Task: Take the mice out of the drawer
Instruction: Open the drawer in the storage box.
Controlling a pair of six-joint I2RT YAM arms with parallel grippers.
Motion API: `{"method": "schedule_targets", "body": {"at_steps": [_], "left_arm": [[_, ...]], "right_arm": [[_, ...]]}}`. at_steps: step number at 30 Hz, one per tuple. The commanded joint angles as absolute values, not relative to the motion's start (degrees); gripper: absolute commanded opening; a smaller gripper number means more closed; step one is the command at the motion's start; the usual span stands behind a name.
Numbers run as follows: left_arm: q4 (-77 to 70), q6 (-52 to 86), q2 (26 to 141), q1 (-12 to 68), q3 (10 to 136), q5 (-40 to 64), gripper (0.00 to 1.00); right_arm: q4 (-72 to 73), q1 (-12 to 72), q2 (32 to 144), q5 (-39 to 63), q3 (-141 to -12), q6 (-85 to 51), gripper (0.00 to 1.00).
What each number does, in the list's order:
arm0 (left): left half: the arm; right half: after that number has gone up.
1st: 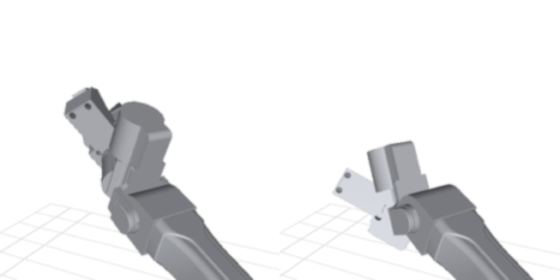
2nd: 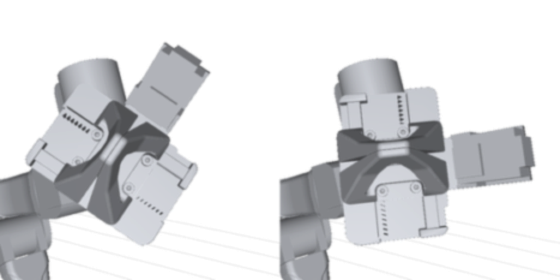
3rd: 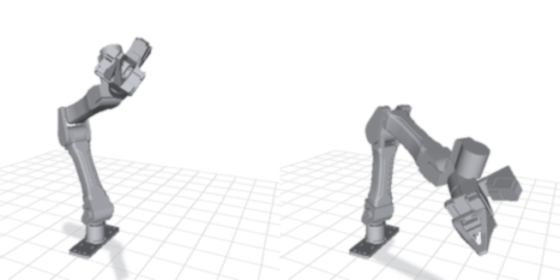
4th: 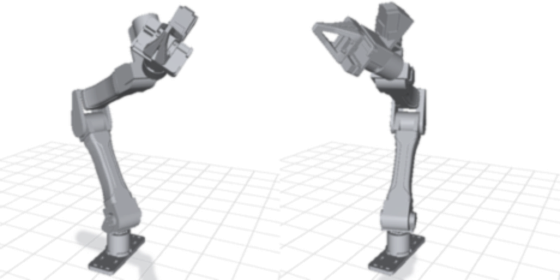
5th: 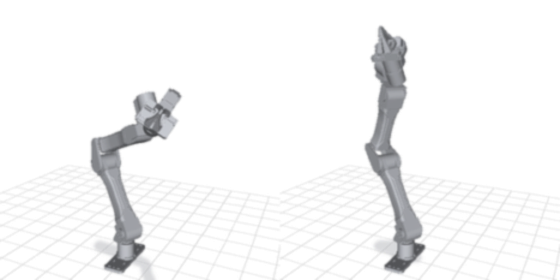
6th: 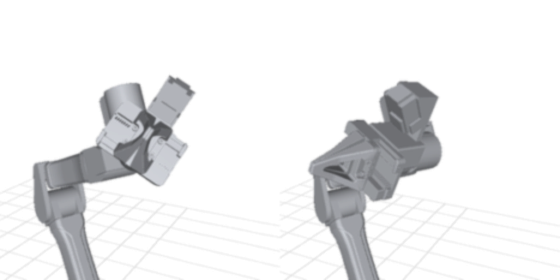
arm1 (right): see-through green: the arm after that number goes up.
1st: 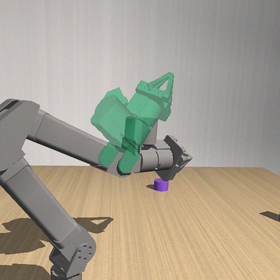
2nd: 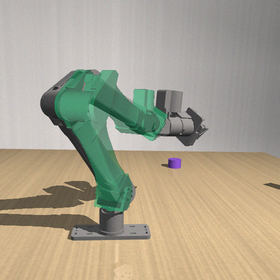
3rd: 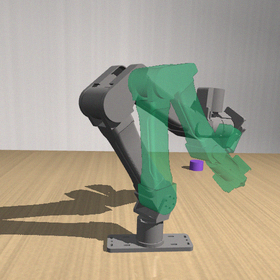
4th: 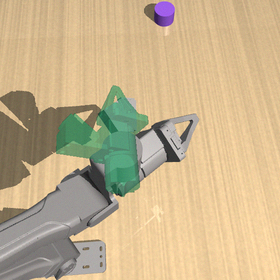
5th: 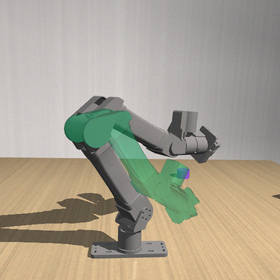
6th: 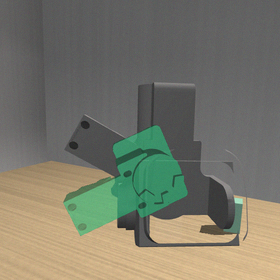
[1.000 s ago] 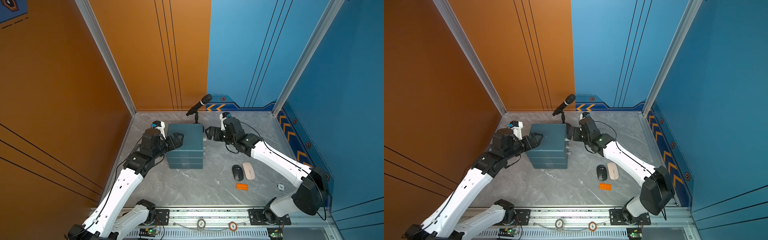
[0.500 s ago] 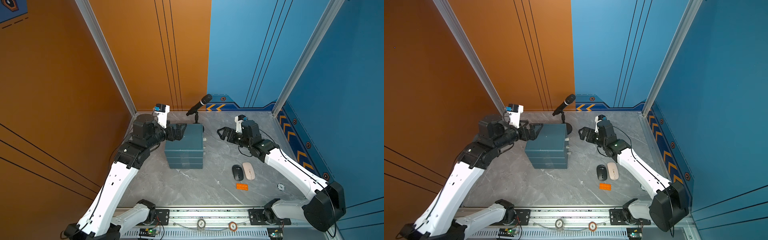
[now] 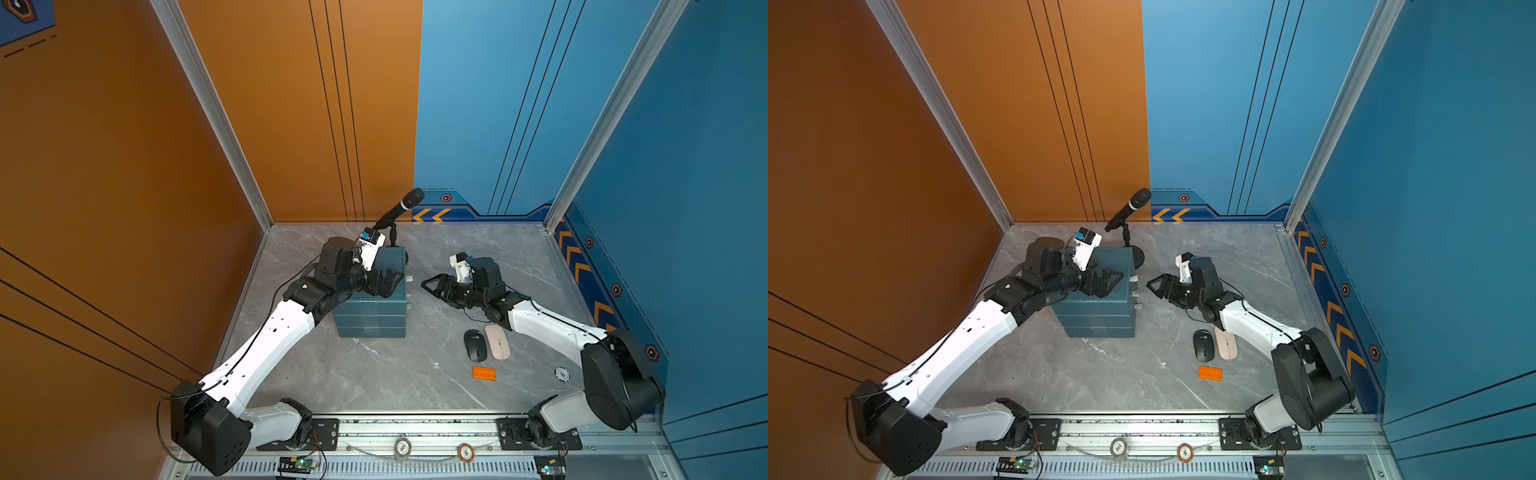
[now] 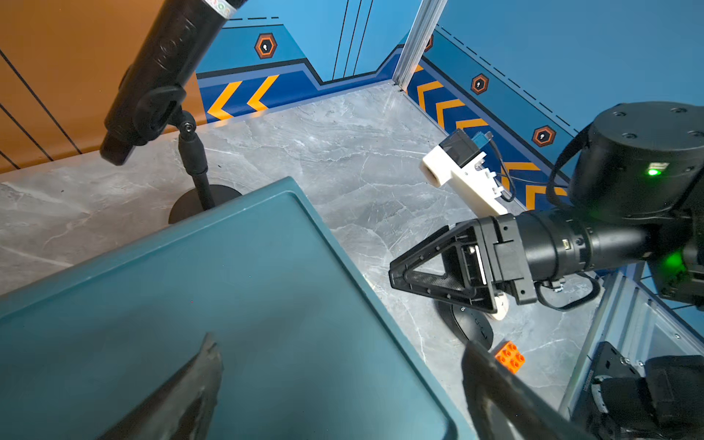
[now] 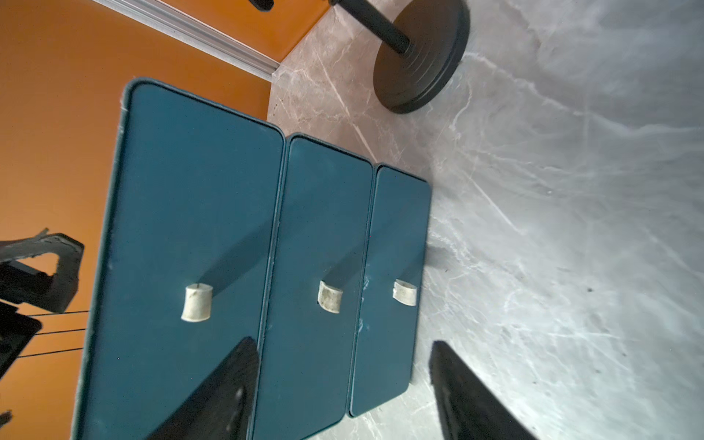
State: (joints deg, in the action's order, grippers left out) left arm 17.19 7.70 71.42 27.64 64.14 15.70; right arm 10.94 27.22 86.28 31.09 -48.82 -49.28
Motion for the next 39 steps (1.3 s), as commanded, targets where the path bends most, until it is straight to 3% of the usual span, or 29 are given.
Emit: {"method": "schedule_targets", "body": {"at_steps": [1,8,17,25,35,39], "left_arm": [[12.4,6.0,69.5,28.7,61.7,16.2,0.97],[12.6,5.2,69.1,31.0,60.5,13.8,0.98],[13.8,4.7,69.1,32.8,60.6,11.4,0.98],[13.7,7.7,70.0,33.7,60.8,7.7,0.98],[13.9,8.7,69.4,34.9,60.7,5.7,0.98],[14.1,8.9,69.4,35.1,60.8,5.2,0.98]], "right_arm": [[20.0,29.2,88.8,34.7,-48.1,-52.1,0.68],[27.5,30.5,95.4,35.6,-48.6,-56.8,0.49],[33.2,31.3,97.9,32.5,-47.2,-59.9,0.42],[50.9,38.0,99.4,12.6,-40.5,-68.7,0.4],[73.6,45.1,108.5,-3.9,-35.5,-76.8,0.32],[76.5,47.3,110.7,-8.4,-35.5,-77.7,0.32]]}}
